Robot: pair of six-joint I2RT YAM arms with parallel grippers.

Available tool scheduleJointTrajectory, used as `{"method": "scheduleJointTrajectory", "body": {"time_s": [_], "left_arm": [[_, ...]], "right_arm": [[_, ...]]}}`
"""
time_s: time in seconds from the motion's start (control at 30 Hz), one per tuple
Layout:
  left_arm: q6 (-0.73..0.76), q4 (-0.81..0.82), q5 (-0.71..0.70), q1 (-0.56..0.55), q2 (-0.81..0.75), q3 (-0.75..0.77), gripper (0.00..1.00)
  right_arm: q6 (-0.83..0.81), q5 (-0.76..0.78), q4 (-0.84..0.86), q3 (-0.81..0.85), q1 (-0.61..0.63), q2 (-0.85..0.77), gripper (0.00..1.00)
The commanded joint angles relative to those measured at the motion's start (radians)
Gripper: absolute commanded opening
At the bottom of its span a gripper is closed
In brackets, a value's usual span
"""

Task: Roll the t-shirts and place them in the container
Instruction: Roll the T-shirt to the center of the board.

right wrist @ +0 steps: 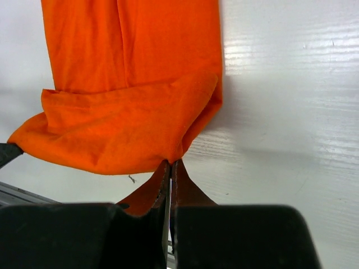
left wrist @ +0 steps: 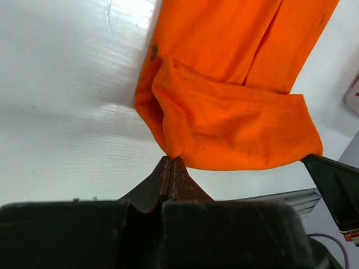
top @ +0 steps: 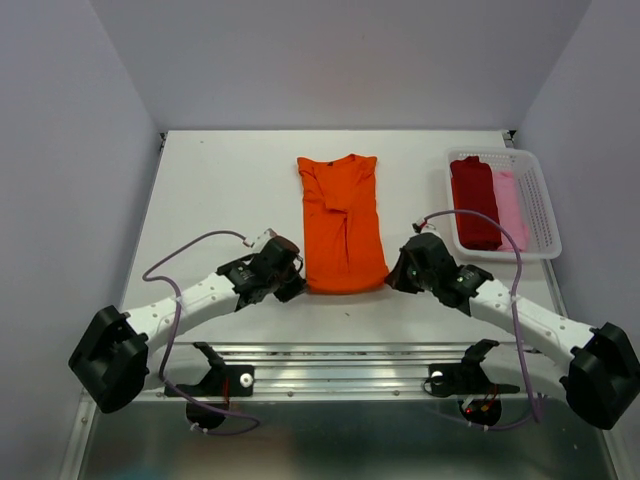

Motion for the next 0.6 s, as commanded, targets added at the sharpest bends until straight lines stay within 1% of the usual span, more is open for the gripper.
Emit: {"method": "scheduleJointTrajectory", "body": {"time_s": [0.0,0.47,0.57], "left_arm": [[0.019,-0.019,-0.020,0.030,0.008,0.063,0.00],[0.093,0.020,-0.001,0.130,0.075,0.140,0.00],[0.114,0.032,0.002,0.148,0.113,0.162,0.00]], "right_arm": [[-0.033,0.047,0.008,0.064,0.008,0.024,0.01],[-0.067,0.085,0.057,0.121,0.008,0.132,0.01],[-0.070,0.096,0.067,0.130,0.008,0.152,0.01]]}}
